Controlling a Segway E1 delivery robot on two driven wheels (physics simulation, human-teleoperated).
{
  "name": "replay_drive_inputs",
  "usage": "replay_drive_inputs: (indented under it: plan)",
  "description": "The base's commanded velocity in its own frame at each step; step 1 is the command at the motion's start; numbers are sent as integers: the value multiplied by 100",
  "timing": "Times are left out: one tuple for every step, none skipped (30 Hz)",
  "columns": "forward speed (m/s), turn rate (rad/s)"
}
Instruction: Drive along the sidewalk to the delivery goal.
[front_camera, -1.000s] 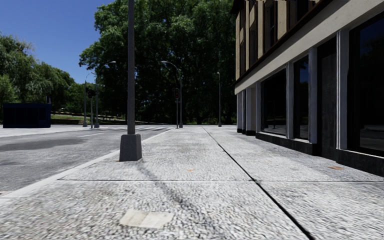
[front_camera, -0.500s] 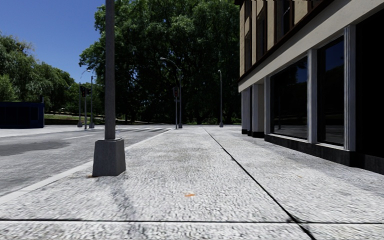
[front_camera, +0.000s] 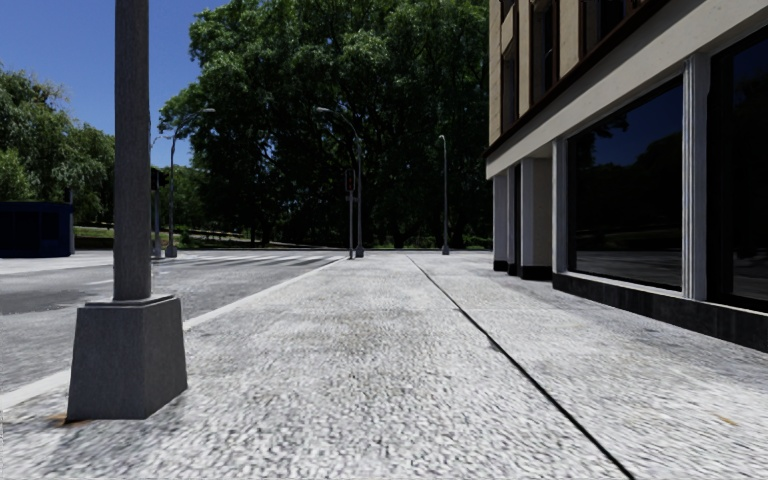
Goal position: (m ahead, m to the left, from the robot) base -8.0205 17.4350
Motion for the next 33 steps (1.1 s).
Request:
replay_drive_inputs:
  plan:
    - [200,0]
    - [200,0]
    - [200,0]
    - [200,0]
    - [200,0]
    - [200,0]
    - [200,0]
    - [200,0]
    - [200,0]
    - [200,0]
    - [200,0]
    - [200,0]
    - [200,0]
    - [200,0]
    - [200,0]
    - [200,0]
    - [200,0]
    - [200,0]
    - [200,0]
    - [200,0]
    - [200,0]
    - [200,0]
    - [200,0]
    - [200,0]
    - [200,0]
    - [200,0]
    - [200,0]
    - [200,0]
    - [200,0]
    - [200,0]
    - [200,0]
    - [200,0]
    - [200,0]
